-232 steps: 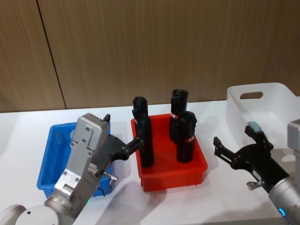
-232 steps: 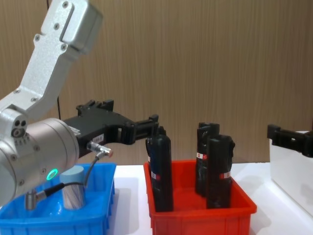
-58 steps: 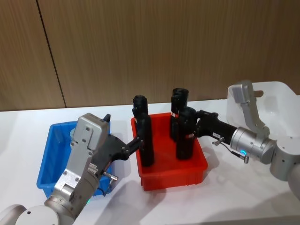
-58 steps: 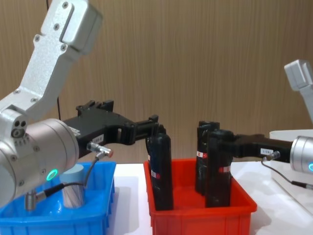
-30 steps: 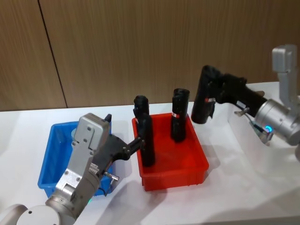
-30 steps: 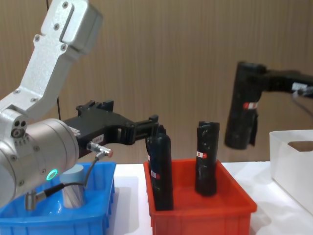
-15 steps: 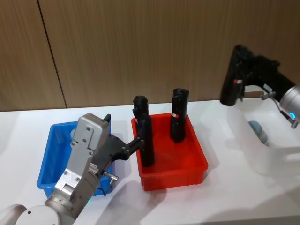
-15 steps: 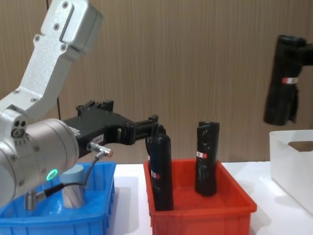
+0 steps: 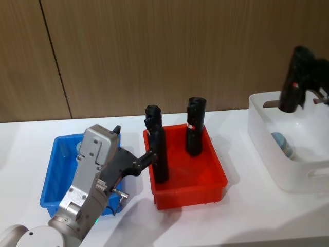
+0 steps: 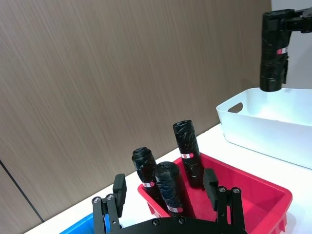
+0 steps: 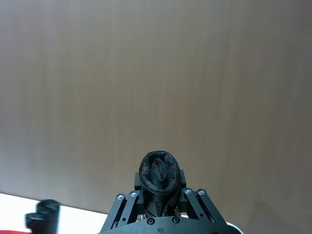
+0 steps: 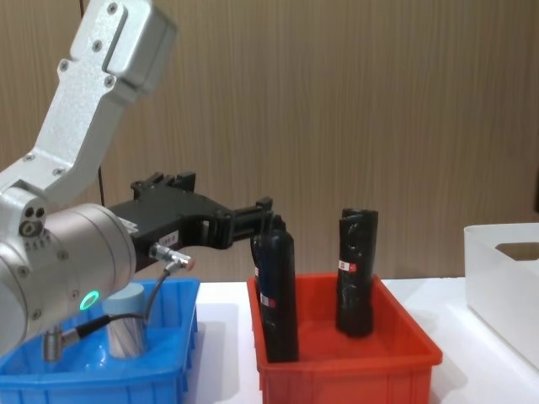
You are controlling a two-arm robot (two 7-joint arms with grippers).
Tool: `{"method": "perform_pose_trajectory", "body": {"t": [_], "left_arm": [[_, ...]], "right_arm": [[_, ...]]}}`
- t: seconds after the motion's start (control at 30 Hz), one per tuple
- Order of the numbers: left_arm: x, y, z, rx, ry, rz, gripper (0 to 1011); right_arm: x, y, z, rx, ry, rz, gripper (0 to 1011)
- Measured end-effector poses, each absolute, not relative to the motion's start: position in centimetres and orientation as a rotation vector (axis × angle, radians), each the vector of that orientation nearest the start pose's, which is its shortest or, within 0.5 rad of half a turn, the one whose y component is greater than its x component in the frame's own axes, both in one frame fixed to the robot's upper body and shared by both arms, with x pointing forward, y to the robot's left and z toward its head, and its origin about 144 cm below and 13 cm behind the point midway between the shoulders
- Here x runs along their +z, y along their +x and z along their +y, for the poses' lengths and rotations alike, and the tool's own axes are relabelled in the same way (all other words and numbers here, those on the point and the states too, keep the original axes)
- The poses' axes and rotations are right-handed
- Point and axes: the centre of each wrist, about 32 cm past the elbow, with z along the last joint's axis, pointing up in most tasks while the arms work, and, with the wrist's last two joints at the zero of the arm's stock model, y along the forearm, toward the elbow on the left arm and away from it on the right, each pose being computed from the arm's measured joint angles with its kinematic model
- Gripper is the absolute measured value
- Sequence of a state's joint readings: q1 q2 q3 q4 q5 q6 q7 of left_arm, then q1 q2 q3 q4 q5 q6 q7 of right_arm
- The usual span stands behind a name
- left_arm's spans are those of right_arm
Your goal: Pick the cotton swabs from the blue box and place them into the white box.
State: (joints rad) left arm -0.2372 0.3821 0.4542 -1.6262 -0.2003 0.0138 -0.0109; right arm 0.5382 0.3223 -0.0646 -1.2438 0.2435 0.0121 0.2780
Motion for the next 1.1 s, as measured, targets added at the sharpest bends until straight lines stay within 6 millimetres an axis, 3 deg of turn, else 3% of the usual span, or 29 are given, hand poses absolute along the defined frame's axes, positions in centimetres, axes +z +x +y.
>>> {"method": "perform_pose_trajectory", "body": {"t": [0.57, 0.67, 1.1], "left_arm": [[120.4, 49.2, 19.8, 1.124, 0.061, -0.268, 1000], [120.4, 49.2, 19.8, 1.124, 0.061, -0.268, 1000], [120.4, 49.2, 19.8, 1.124, 0.061, -0.268, 1000]], "right_arm": [[124.0, 60.7, -37.5, -1.538, -0.043, -0.128, 346], [123.6, 60.8, -37.9, -1.549, -0.053, -0.113, 392], [122.8, 61.0, -38.6, -1.569, -0.067, -0.082, 817]]}}
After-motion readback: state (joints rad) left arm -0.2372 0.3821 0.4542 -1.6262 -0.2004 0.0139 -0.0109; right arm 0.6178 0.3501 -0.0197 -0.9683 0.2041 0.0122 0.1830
